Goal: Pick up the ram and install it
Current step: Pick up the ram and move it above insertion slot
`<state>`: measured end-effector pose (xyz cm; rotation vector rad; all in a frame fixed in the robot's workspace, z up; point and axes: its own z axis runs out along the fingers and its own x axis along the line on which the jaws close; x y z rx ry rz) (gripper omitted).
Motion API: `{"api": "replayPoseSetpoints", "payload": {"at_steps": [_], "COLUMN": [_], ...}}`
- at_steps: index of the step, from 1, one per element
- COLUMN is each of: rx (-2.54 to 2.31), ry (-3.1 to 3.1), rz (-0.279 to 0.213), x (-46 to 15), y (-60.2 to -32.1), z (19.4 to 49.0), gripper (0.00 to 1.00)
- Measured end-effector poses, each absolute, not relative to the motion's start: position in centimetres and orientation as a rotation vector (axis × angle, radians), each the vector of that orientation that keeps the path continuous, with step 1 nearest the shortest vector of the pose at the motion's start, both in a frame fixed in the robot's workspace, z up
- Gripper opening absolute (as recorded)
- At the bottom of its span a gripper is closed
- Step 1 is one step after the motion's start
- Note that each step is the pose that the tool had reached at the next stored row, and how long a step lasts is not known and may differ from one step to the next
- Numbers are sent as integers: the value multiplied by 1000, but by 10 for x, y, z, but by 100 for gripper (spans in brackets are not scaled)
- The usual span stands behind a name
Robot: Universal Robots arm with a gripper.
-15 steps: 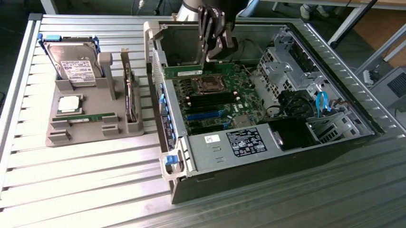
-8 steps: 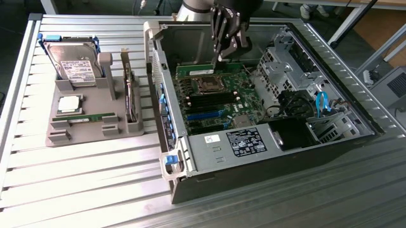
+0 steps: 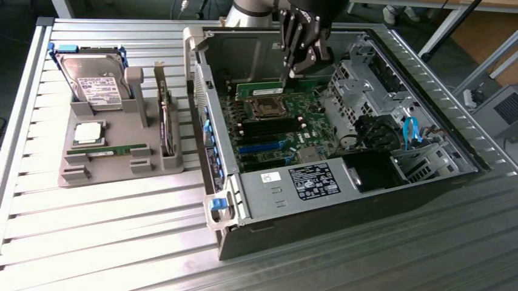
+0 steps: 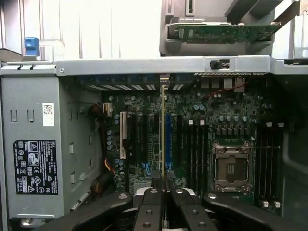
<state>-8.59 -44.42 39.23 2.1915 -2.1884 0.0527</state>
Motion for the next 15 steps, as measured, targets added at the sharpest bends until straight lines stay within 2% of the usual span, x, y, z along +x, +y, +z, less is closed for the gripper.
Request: {"api": "replayPoseSetpoints", "payload": {"at_steps": [15], "rx": [2192], "ry": [-2188], "rz": [53], "x": [-49], "y": [-444], "z": [392], "gripper": [11]}}
